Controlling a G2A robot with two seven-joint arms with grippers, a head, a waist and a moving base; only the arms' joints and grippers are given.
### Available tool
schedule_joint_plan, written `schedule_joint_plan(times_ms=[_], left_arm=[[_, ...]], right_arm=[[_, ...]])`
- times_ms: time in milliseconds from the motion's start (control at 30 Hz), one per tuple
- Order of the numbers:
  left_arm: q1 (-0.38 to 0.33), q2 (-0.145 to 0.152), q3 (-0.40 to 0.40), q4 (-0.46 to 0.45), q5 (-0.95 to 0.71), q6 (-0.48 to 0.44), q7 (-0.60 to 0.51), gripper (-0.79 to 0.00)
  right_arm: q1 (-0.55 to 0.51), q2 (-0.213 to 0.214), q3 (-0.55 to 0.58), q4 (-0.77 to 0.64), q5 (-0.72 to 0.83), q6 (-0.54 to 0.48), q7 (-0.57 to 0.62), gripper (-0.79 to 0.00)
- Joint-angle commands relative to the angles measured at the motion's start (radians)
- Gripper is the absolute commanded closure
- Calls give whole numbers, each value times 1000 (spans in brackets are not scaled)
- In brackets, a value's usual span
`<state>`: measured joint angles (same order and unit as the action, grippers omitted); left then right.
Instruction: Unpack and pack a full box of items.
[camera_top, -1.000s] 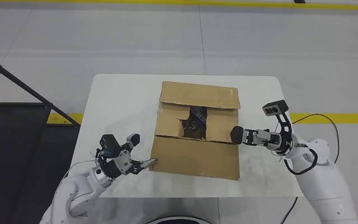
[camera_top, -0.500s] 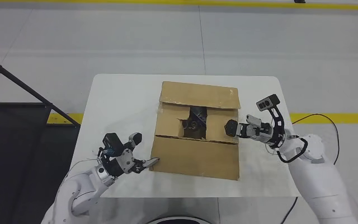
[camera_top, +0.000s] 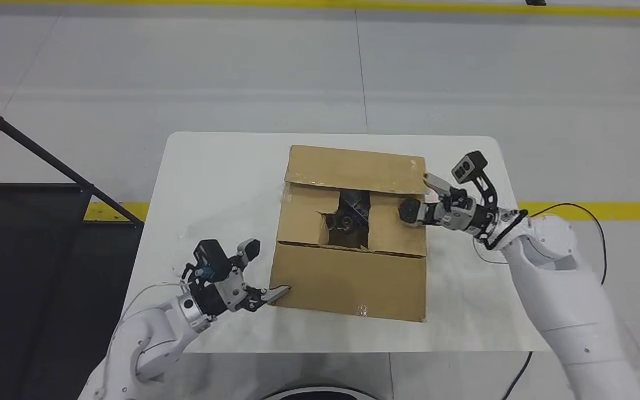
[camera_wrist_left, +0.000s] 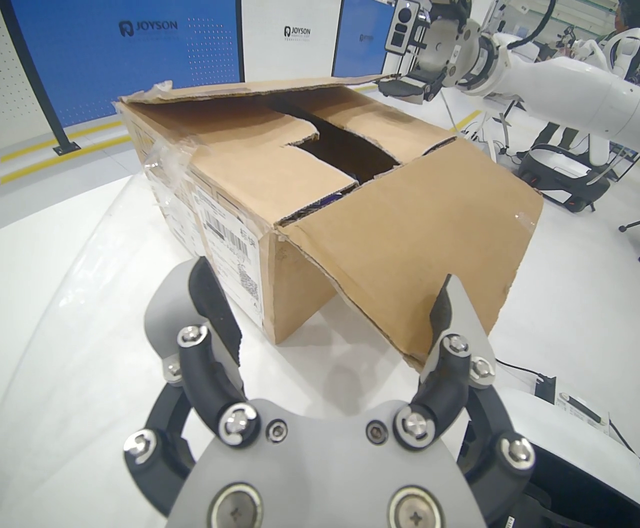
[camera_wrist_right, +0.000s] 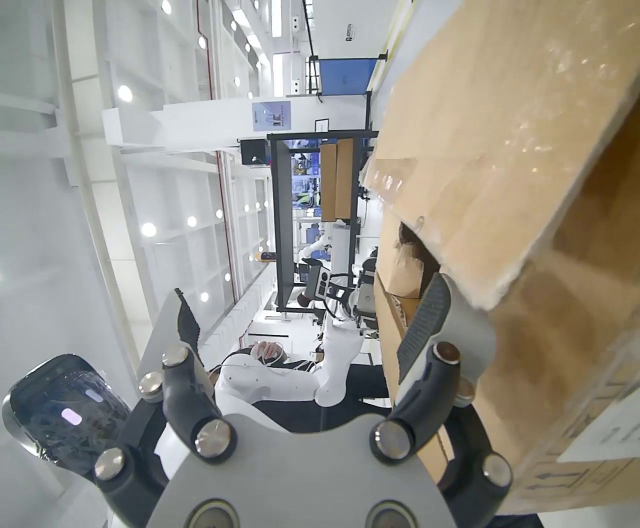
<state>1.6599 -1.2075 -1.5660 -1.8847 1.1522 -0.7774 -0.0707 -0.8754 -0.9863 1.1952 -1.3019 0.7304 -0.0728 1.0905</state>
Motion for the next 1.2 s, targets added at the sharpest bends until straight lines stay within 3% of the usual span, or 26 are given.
schedule_joint_plan(times_ms=[0,567,1167], left_arm=[[-2,2,2,5,-3,3,5,-785],[-9,13,21,12,-5,32,24,-785],[0,25,31,13,-4,58,34,-785]], right_arm=[[12,-3,-5,14,-5,2,-6,-785],[160,-50,-72,123,-64,-88,-179,-785],[435,-180,-264,518,-162,-259,-447,-785]])
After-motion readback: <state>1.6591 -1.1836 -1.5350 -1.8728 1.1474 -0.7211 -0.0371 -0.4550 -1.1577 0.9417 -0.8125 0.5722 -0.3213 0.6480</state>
